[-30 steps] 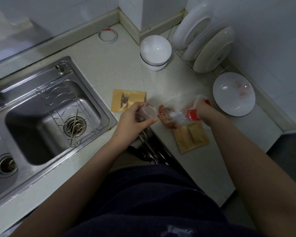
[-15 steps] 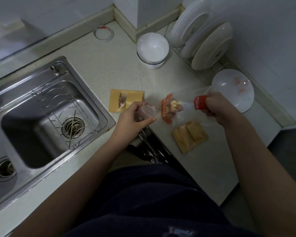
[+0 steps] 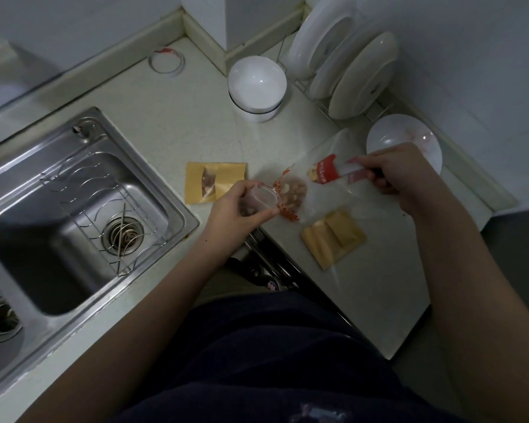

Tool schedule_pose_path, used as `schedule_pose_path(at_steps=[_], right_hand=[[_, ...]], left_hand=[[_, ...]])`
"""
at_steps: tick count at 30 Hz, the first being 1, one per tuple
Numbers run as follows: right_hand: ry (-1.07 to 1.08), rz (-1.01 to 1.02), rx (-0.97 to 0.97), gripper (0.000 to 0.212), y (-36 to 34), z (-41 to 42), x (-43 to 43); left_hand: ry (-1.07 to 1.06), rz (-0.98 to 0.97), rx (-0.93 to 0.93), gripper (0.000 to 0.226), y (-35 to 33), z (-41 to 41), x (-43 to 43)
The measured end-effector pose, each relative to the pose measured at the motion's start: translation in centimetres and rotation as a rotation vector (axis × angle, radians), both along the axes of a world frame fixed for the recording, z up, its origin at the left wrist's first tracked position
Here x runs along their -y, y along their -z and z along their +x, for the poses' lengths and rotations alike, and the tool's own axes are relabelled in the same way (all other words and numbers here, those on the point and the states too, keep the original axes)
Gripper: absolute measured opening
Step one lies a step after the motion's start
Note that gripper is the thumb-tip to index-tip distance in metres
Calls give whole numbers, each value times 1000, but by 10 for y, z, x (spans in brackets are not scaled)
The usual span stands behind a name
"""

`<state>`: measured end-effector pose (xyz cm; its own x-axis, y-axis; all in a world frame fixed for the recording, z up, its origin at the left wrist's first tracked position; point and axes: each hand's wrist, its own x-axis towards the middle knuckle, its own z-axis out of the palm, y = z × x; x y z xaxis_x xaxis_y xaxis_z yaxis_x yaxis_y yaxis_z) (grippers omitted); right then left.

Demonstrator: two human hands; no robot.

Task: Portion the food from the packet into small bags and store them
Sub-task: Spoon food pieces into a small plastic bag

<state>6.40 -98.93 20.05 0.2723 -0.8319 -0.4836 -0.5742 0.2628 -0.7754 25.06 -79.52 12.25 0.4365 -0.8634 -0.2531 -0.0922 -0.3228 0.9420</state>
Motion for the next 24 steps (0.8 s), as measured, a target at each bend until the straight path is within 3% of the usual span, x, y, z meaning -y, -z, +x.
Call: schedule_pose_path(at_steps=[9,17,24], right_hand=[[174,23,169,19,-3,-4,-18],[312,75,366,43,-6,-6,-42],[386,156,467,32,-6,-12,-46]], left_hand=[[19,7,-13,55,0,-1,1],[35,-17,-15,53,-4,-6,5],[42,-10,-5,56,-7,-9,6]])
